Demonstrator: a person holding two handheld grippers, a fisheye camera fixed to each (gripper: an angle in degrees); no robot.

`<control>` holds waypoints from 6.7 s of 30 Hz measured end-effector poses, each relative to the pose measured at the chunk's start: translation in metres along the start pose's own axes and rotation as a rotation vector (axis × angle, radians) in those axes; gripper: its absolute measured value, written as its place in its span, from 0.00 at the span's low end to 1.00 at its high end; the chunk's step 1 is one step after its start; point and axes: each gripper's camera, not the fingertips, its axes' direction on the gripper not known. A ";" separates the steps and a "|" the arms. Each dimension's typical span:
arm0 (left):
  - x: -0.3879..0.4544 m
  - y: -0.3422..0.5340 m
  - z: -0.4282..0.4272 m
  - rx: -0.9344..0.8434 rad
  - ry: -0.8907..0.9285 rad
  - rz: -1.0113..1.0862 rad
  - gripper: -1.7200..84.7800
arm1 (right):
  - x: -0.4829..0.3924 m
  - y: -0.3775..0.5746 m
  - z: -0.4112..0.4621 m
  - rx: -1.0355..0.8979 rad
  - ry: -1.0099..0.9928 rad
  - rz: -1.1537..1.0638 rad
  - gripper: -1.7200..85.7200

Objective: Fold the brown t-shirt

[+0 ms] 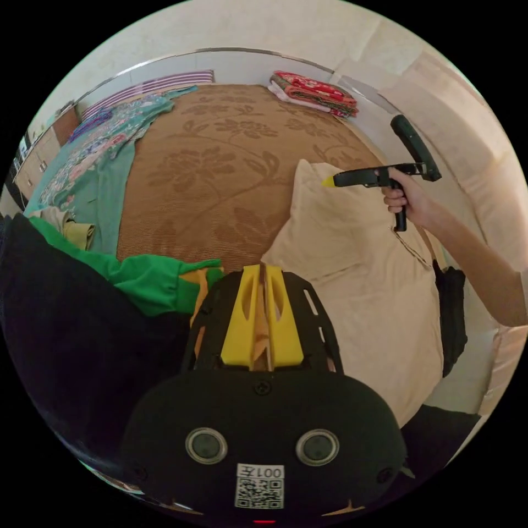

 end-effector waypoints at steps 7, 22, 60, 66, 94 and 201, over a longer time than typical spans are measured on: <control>-0.032 -0.010 0.027 -0.061 0.032 -0.080 0.00 | 0.011 -0.027 0.018 0.014 -0.063 0.023 0.11; -0.059 -0.004 0.026 0.012 0.038 -0.148 0.03 | -0.009 0.000 0.018 0.046 0.075 -0.079 0.07; 0.021 0.130 0.060 -0.025 -0.063 -0.141 0.01 | -0.199 0.381 -0.025 -0.001 0.153 -0.346 0.04; 0.045 0.186 0.033 0.015 0.055 -0.201 0.01 | -0.246 0.506 -0.044 0.134 0.406 -0.264 0.03; 0.249 0.489 0.019 -0.485 -0.145 0.231 0.06 | -0.226 1.148 -0.133 -0.289 0.310 0.379 0.12; 0.354 0.013 0.025 -0.314 -0.266 0.717 0.01 | 0.122 1.078 -0.349 0.247 0.056 0.450 0.03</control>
